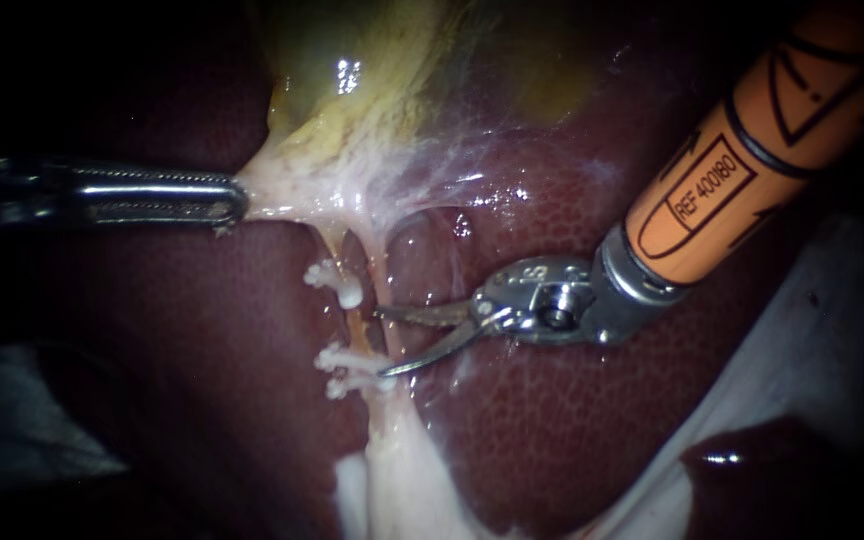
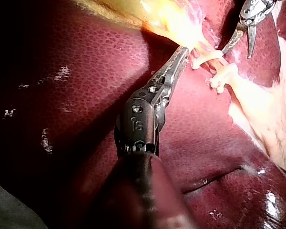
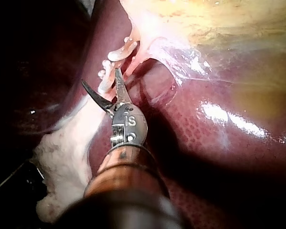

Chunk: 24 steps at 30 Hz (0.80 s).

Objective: Go to the cutting position left tube

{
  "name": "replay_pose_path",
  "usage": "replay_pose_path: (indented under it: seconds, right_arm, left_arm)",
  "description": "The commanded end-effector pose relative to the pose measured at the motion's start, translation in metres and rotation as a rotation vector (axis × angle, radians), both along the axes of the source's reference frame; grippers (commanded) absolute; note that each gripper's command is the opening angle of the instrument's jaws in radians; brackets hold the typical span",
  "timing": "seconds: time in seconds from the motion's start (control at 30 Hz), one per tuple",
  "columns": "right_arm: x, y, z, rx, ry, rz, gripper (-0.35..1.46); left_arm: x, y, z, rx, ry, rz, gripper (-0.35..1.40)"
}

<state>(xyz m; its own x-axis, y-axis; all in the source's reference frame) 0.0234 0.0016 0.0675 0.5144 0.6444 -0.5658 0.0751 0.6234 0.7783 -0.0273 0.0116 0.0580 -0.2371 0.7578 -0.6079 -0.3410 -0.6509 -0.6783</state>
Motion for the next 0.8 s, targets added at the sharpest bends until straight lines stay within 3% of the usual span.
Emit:
replay_pose_path:
  seconds: [0.03,0.5,0.8]
  right_arm:
    - [0.0001,0.0000,0.0001,0.003,-0.001,-0.001,1.25]
    - [0.0007,-0.0004,0.0056,0.029,0.000,-0.036,1.30]
    - [0.0011,-0.0002,0.0062,0.027,-0.001,-0.035,1.31]
  left_arm:
    - [0.0000,0.0000,0.0000,0.000,0.000,0.000,-0.35]
    - [-0.0001,-0.0001,0.0001,0.000,0.001,0.000,-0.35]
    - [0.0000,0.0000,0.0002,-0.001,0.000,0.000,-0.35]
